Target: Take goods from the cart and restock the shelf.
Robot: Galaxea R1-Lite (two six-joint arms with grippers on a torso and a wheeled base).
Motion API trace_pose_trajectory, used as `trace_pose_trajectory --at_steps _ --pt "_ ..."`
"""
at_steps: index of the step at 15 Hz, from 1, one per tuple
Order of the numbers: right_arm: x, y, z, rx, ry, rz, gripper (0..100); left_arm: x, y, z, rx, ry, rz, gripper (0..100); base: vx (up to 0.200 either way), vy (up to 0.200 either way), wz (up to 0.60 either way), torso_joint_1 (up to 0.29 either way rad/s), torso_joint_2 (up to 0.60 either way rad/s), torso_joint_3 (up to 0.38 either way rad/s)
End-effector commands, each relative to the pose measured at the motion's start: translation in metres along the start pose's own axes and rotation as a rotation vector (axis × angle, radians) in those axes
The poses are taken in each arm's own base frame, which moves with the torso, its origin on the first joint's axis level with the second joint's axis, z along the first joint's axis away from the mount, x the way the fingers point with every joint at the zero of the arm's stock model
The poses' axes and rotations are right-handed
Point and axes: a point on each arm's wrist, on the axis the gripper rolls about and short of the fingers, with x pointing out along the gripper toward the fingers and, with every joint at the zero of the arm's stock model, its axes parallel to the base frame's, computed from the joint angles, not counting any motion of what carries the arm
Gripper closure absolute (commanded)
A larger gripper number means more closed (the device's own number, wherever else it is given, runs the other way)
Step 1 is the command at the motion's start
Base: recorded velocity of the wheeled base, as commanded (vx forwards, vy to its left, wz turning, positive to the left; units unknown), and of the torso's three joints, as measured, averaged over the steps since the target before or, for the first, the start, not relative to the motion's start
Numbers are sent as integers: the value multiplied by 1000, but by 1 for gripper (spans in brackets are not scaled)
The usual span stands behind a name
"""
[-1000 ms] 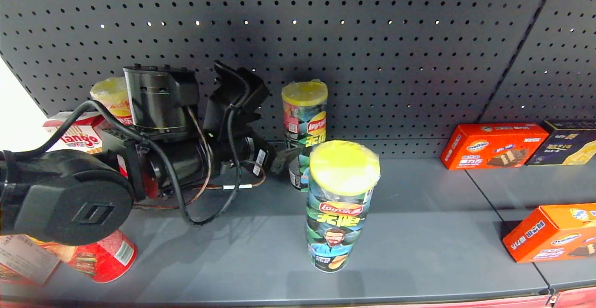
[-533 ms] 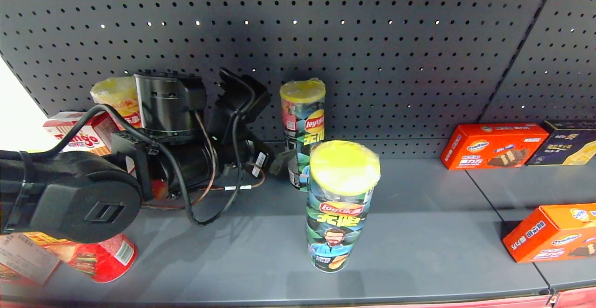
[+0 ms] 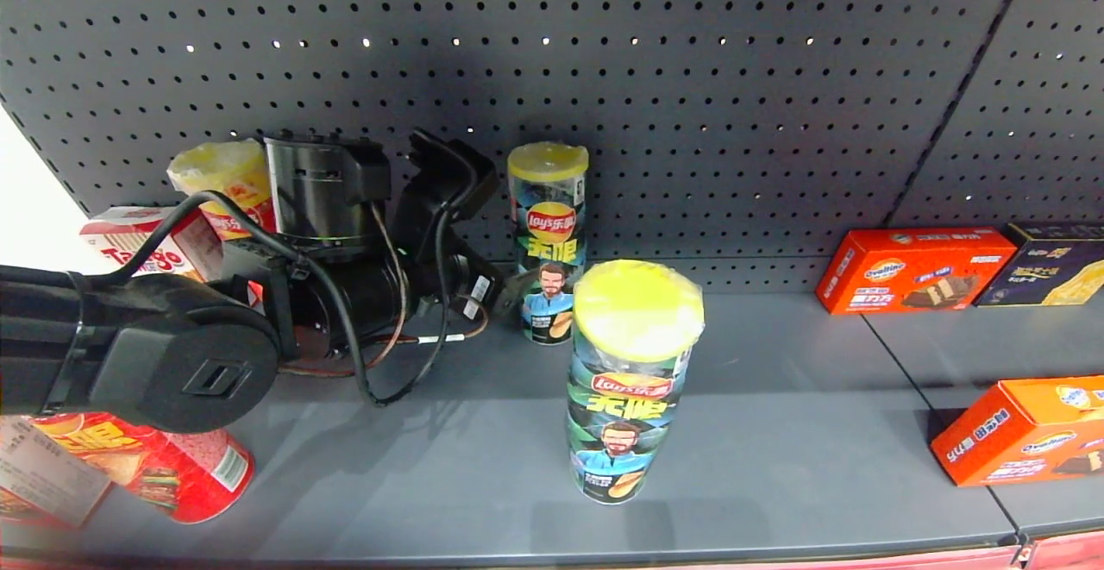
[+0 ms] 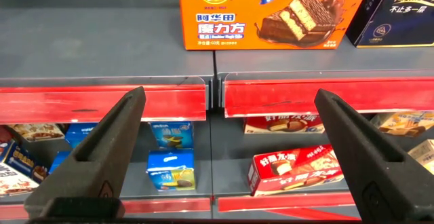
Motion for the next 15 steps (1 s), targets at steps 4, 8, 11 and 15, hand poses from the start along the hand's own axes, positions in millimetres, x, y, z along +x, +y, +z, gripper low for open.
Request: trace_pose_trajectory --at_steps 4,8,11,15 --pt "0 0 0 0 1 -1 0 -1 0 -2 1 13 16 0 0 0 0 0 0 0" --pt "0 0 0 0 1 -1 0 -17 4 1 -1 8 50 0 0 0 0 0 0 0" --pt "0 0 0 0 1 -1 0 -17 7 -1 15 46 136 0 0 0 0 0 0 0" --pt "0 0 0 0 1 -1 0 -6 4 -11 47 105 180 0 0 0 0 0 0 0"
